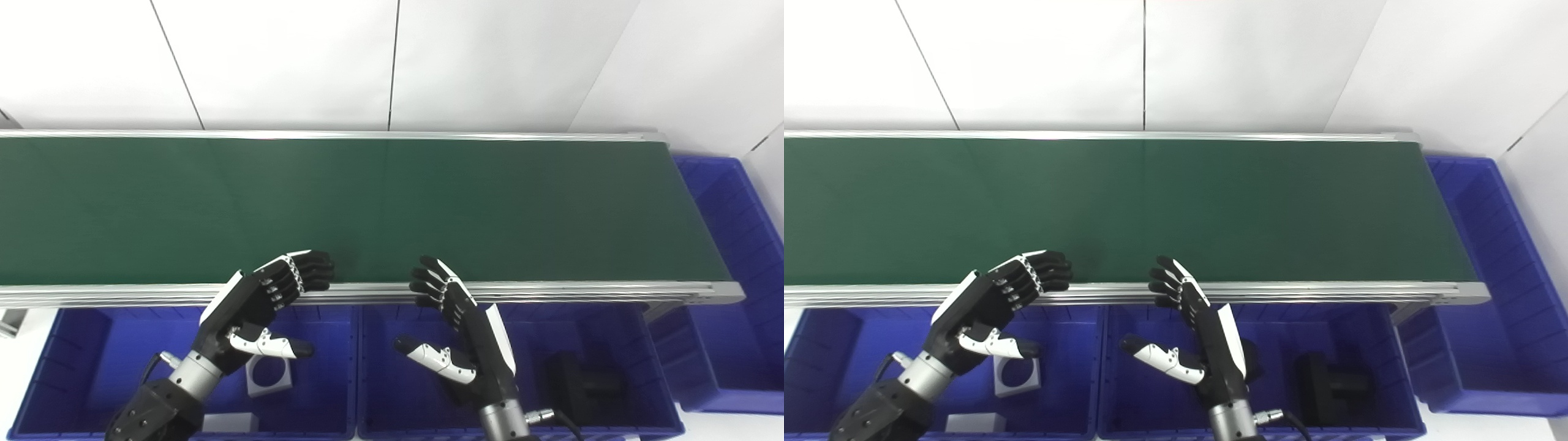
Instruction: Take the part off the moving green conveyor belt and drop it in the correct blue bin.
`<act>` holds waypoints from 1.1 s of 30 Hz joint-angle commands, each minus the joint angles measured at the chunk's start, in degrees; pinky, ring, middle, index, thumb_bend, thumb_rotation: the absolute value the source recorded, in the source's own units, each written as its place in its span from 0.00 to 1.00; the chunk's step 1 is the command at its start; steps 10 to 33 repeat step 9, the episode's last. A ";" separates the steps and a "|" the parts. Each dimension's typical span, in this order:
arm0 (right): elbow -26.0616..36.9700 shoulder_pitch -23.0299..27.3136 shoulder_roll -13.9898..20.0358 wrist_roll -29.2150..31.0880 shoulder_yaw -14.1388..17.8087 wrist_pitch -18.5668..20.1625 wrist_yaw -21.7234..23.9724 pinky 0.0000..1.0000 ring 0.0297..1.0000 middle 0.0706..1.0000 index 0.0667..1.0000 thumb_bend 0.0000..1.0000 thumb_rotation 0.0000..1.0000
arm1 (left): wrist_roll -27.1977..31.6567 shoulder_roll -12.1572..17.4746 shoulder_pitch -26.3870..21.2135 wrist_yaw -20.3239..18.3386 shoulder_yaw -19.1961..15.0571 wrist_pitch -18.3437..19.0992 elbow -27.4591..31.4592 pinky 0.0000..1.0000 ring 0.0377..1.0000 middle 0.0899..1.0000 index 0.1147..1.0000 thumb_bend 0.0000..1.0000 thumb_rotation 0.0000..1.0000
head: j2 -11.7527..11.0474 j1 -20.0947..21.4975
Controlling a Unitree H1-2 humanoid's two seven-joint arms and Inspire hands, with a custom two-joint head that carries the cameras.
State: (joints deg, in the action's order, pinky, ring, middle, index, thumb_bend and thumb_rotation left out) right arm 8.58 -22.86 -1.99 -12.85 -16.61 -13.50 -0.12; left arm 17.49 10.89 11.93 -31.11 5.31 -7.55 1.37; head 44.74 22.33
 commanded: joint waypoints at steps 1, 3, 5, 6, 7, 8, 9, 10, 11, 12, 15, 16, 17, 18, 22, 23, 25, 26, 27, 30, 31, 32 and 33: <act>1.62 -0.16 -0.48 -0.39 -0.59 -4.14 -0.54 0.73 0.78 0.82 0.88 0.77 0.47 | 1.65 -0.30 -0.08 -0.42 0.12 -2.16 1.05 0.78 0.77 0.77 0.73 0.97 0.15 | -0.07 -0.33; 1.79 -0.45 -0.28 -0.61 -0.60 -4.27 -0.66 0.72 0.78 0.81 0.87 0.77 0.48 | 2.15 -0.34 0.50 -0.58 0.21 -2.15 1.35 0.78 0.77 0.76 0.74 0.97 0.16 | -0.44 -1.63; 1.81 -0.73 -0.11 -0.36 -0.60 -4.52 -0.69 0.72 0.78 0.81 0.87 0.77 0.48 | 2.58 -0.39 1.12 -0.73 0.32 -2.13 1.65 0.77 0.77 0.76 0.74 0.97 0.16 | -0.65 -2.32; 1.86 -0.86 -0.02 -0.16 -0.61 -4.55 -0.65 0.72 0.78 0.81 0.87 0.77 0.49 | 2.61 -0.37 1.45 -0.82 0.38 -2.37 1.76 0.77 0.77 0.76 0.74 0.97 0.16 | -0.66 -2.41; 1.92 -0.95 0.11 -0.03 -0.60 -4.58 -0.60 0.72 0.78 0.82 0.87 0.76 0.49 | 2.60 -0.38 1.71 -0.89 0.46 -2.63 1.83 0.77 0.77 0.76 0.74 0.97 0.17 | -0.76 -3.03; 2.12 -1.10 0.23 -0.05 -0.59 -4.47 -0.57 0.72 0.78 0.82 0.87 0.76 0.50 | 2.60 -0.38 2.06 -0.95 0.48 -2.85 1.97 0.77 0.77 0.77 0.74 0.97 0.17 | -0.76 -3.20; 2.25 -1.24 0.34 -0.04 -0.56 -4.47 -0.55 0.72 0.78 0.82 0.87 0.75 0.51 | 2.60 -0.40 2.39 -0.95 0.48 -2.99 2.13 0.77 0.77 0.77 0.74 0.97 0.18 | -0.72 -3.46; 2.25 -1.24 0.34 -0.04 -0.56 -4.47 -0.55 0.72 0.78 0.82 0.87 0.75 0.51 | 2.60 -0.40 2.39 -0.95 0.48 -2.99 2.13 0.77 0.77 0.77 0.74 0.97 0.18 | -0.72 -3.46; 2.25 -1.24 0.34 -0.04 -0.56 -4.47 -0.55 0.72 0.78 0.82 0.87 0.75 0.51 | 2.60 -0.40 2.39 -0.95 0.48 -2.99 2.13 0.77 0.77 0.77 0.74 0.97 0.18 | -0.72 -3.46; 2.25 -1.24 0.34 -0.04 -0.56 -4.47 -0.55 0.72 0.78 0.82 0.87 0.75 0.51 | 2.60 -0.40 2.39 -0.95 0.48 -2.99 2.13 0.77 0.77 0.77 0.74 0.97 0.18 | -0.72 -3.46; 2.25 -1.24 0.34 -0.04 -0.56 -4.47 -0.55 0.72 0.78 0.82 0.87 0.75 0.51 | 2.60 -0.40 2.39 -0.95 0.48 -2.99 2.13 0.77 0.77 0.77 0.74 0.97 0.18 | -0.72 -3.46; 2.25 -1.24 0.34 -0.04 -0.56 -4.47 -0.55 0.72 0.78 0.82 0.87 0.75 0.51 | 2.60 -0.40 2.39 -0.95 0.48 -2.99 2.13 0.77 0.77 0.77 0.74 0.97 0.18 | -0.72 -3.46; 2.25 -1.24 0.34 -0.04 -0.56 -4.47 -0.55 0.72 0.78 0.82 0.87 0.75 0.51 | 2.60 -0.40 2.39 -0.95 0.48 -2.99 2.13 0.77 0.77 0.77 0.74 0.97 0.18 | -0.72 -3.46; 2.25 -1.24 0.34 -0.04 -0.56 -4.47 -0.55 0.72 0.78 0.82 0.87 0.75 0.51 | 2.60 -0.40 2.39 -0.95 0.48 -2.99 2.13 0.77 0.77 0.77 0.74 0.97 0.18 | -0.72 -3.46; 2.25 -1.24 0.34 -0.04 -0.56 -4.47 -0.55 0.72 0.78 0.82 0.87 0.75 0.51 | 2.60 -0.40 2.39 -0.95 0.48 -2.99 2.13 0.77 0.77 0.77 0.74 0.97 0.18 | -0.72 -3.46; 2.25 -1.24 0.34 -0.04 -0.56 -4.47 -0.55 0.72 0.78 0.82 0.87 0.75 0.51 | 2.60 -0.40 2.39 -0.95 0.48 -2.99 2.13 0.77 0.77 0.77 0.74 0.97 0.18 | -0.72 -3.46; 2.25 -1.24 0.34 -0.04 -0.56 -4.47 -0.55 0.72 0.78 0.82 0.87 0.75 0.51 | 2.60 -0.40 2.39 -0.95 0.48 -2.99 2.13 0.77 0.77 0.77 0.74 0.97 0.18 | -0.72 -3.46; 2.25 -1.24 0.34 -0.04 -0.56 -4.47 -0.55 0.72 0.78 0.82 0.87 0.75 0.51 | 2.60 -0.40 2.39 -0.95 0.48 -2.99 2.13 0.77 0.77 0.77 0.74 0.97 0.18 | -0.72 -3.46; 2.25 -1.24 0.34 -0.04 -0.56 -4.47 -0.55 0.72 0.78 0.82 0.87 0.75 0.51 | 2.60 -0.40 2.39 -0.95 0.48 -2.99 2.13 0.77 0.77 0.77 0.74 0.97 0.18 | -0.72 -3.46; 2.25 -1.24 0.34 -0.04 -0.56 -4.47 -0.55 0.72 0.78 0.82 0.87 0.75 0.51 | 2.60 -0.40 2.39 -0.95 0.48 -2.99 2.13 0.77 0.77 0.77 0.74 0.97 0.18 | -0.72 -3.46; 2.25 -1.24 0.34 -0.04 -0.56 -4.47 -0.55 0.72 0.78 0.82 0.87 0.75 0.51 | 2.60 -0.40 2.39 -0.95 0.48 -2.99 2.13 0.77 0.77 0.77 0.74 0.97 0.18 | -0.72 -3.46; 2.25 -1.24 0.34 -0.04 -0.56 -4.47 -0.55 0.72 0.78 0.82 0.87 0.75 0.51 | 2.60 -0.40 2.39 -0.95 0.48 -2.99 2.13 0.77 0.77 0.77 0.74 0.97 0.18 | -0.72 -3.46; 2.25 -1.24 0.34 -0.04 -0.56 -4.47 -0.55 0.72 0.78 0.82 0.87 0.75 0.51 | 2.60 -0.40 2.39 -0.95 0.48 -2.99 2.13 0.77 0.77 0.77 0.74 0.97 0.18 | -0.72 -3.46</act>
